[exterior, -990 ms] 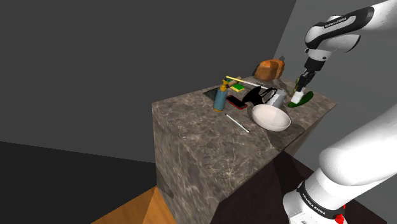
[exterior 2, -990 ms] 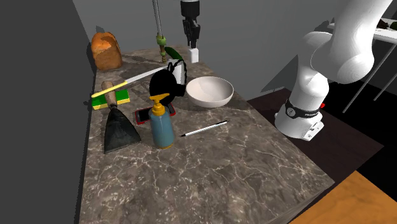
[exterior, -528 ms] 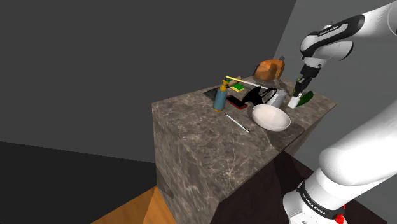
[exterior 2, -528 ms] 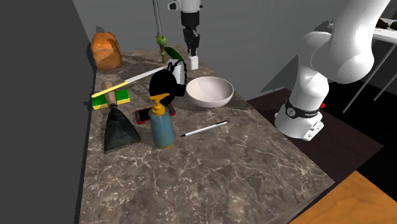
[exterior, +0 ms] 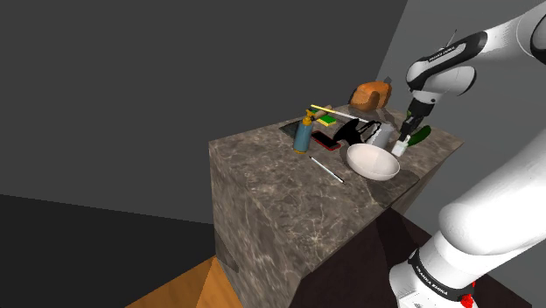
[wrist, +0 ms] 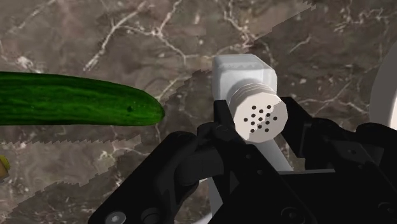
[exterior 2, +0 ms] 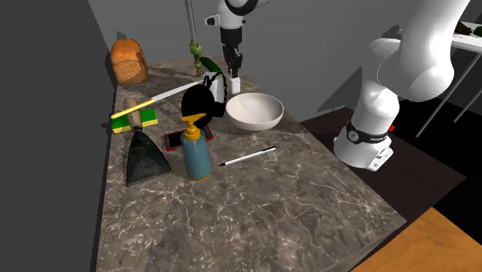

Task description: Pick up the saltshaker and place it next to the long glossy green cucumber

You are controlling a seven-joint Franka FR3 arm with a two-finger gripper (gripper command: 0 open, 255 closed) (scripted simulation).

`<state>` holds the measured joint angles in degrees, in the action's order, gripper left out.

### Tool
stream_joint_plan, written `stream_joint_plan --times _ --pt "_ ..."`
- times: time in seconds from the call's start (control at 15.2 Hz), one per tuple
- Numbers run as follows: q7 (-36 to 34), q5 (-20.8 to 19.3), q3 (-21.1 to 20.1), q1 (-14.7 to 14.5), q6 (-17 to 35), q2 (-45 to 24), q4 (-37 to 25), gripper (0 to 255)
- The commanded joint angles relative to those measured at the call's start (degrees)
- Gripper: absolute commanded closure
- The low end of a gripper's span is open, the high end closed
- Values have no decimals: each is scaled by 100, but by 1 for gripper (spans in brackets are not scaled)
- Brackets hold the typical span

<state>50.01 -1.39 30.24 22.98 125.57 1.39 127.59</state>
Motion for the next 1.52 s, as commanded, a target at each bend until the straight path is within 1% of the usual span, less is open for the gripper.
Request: stream_joint_plan --times 0.0,0.33,0.4,0.73,0.99,1.45 --pt "0 2 0 0 23 -3 17 255" --pt "0 2 0 0 22 -4 17 255" --pt "0 2 0 0 22 -4 17 0" --pt "0 2 0 0 22 -4 17 0" --pt "-142 -184 -42 -16 -708 348 -405 0" --pt "-142 -184 -44 -14 -708 348 -405 0"
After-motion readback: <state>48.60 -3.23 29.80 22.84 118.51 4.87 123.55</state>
